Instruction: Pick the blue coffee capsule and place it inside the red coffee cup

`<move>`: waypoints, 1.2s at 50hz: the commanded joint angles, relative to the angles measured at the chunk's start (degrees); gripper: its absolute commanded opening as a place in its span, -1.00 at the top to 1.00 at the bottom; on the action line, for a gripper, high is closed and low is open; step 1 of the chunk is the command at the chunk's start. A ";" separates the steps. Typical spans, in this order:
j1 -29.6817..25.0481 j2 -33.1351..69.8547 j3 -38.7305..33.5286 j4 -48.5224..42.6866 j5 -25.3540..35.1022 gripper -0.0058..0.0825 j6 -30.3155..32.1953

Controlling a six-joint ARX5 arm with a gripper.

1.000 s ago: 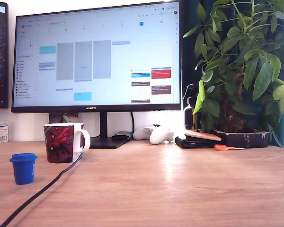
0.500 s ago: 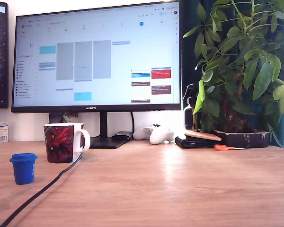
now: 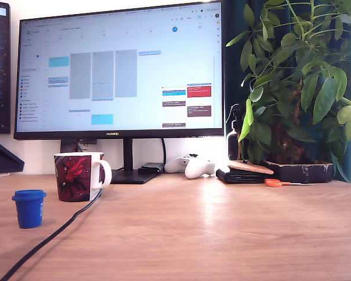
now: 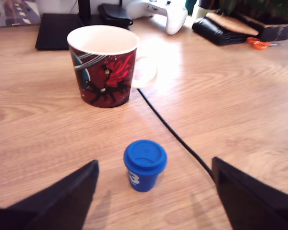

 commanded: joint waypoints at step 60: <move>-0.37 36.48 9.44 13.90 2.23 0.74 4.79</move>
